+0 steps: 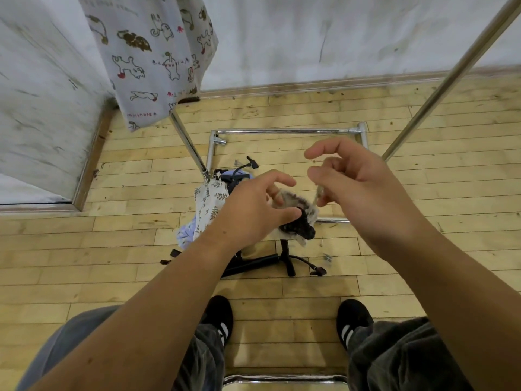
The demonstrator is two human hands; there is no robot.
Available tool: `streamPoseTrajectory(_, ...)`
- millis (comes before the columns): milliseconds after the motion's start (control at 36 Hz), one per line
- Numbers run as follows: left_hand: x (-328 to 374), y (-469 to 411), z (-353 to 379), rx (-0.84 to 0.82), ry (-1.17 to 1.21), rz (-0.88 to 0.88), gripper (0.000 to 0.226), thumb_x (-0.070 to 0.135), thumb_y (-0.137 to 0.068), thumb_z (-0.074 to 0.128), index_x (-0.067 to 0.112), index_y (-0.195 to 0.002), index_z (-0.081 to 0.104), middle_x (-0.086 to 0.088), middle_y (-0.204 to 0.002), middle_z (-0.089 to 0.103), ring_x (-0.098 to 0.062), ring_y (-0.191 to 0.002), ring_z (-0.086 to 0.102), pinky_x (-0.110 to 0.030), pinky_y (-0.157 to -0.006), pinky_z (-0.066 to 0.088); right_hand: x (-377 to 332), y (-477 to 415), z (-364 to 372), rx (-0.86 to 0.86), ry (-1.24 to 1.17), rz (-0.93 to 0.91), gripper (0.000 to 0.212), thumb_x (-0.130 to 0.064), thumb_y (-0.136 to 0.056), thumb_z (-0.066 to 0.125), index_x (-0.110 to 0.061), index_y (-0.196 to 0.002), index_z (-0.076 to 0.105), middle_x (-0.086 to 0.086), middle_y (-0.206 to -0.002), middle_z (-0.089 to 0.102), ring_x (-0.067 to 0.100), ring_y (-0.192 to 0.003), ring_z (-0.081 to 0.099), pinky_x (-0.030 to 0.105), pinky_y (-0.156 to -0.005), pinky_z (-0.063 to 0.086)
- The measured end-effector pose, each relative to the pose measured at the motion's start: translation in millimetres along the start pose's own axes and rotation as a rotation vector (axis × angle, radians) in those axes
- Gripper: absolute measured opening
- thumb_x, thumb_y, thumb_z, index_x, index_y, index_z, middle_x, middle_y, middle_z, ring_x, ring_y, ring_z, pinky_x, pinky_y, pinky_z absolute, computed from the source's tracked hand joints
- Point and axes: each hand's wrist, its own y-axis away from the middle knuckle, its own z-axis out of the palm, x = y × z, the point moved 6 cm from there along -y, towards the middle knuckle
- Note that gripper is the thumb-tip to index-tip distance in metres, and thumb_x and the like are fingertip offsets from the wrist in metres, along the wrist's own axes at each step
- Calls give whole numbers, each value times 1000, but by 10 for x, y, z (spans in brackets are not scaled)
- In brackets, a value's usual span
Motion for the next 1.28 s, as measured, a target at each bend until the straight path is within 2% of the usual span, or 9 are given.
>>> streamPoseTrajectory(111,90,32,-26,38,-35,128,47,28,-84,82,52,-111,52,16,-100,62,-8,-108,54,-20,-86,43,-62,19,60,-27,-9,-47,22,-16,-100,59,-35,-105,71,5,-69,53,27,-69,51,50,-77,52)
streamPoseTrajectory(278,222,78,-92,42,11,220,34,17,-87,78,39,-99,55,13,-97,61,1,-94,58,-16,-78,44,-99,0,94,-31,-25,-106,24,-13,-102,57,-31,-105,72,1,-68,61,27,-73,60,31,-79,54)
streamPoseTrajectory(417,354,108,-85,-1,159,258,24,16,-90,74,25,-105,58,-5,-92,63,-24,-86,64,-47,-81,57,-79,-9,84,-16,-86,-77,19,-11,-99,60,-25,-105,72,1,-67,56,5,-64,60,19,-70,54)
streamPoseTrajectory(611,455,112,-196,143,133,315,50,1,-93,62,36,-128,59,7,-79,44,-5,-68,45,-13,-62,39,-110,4,38,48,-68,-126,20,-14,-100,60,-30,-105,71,3,-64,47,31,-65,50,58,-77,53)
streamPoseTrajectory(778,482,142,-141,59,167,269,64,13,-85,73,36,-141,50,3,-114,55,-12,-91,62,-30,-77,57,-161,-5,79,38,-12,-220,20,-9,-100,61,-28,-102,67,-11,-70,62,5,-78,65,23,-77,53)
streamPoseTrajectory(861,529,168,-121,33,217,273,50,29,-80,79,40,-124,57,-1,-117,59,-20,-104,64,-43,-85,58,-153,-5,141,-19,14,-202,22,-11,-102,59,-30,-107,67,-6,-81,66,9,-84,67,16,-74,53)
streamPoseTrajectory(972,494,159,-199,138,228,241,2,28,-95,70,29,-96,68,2,-86,69,-8,-73,65,-33,-68,56,-176,4,142,-17,23,-213,24,-12,-103,57,-31,-116,65,1,-89,67,18,-85,65,15,-69,51)
streamPoseTrajectory(1028,450,150,-242,185,275,189,12,32,-100,65,26,-91,70,-6,-75,67,-6,-60,58,-25,-59,48,-161,-10,100,21,33,-204,25,-14,-102,58,-32,-119,64,-5,-91,68,13,-86,63,14,-71,50)
streamPoseTrajectory(1278,468,148,-267,148,461,106,20,31,-104,57,28,-96,74,13,-79,72,-2,-80,68,-20,-79,57,242,-64,-15,16,280,127,61,-29,-90,65,-42,-146,44,-11,-130,54,1,-104,58,21,-72,52)
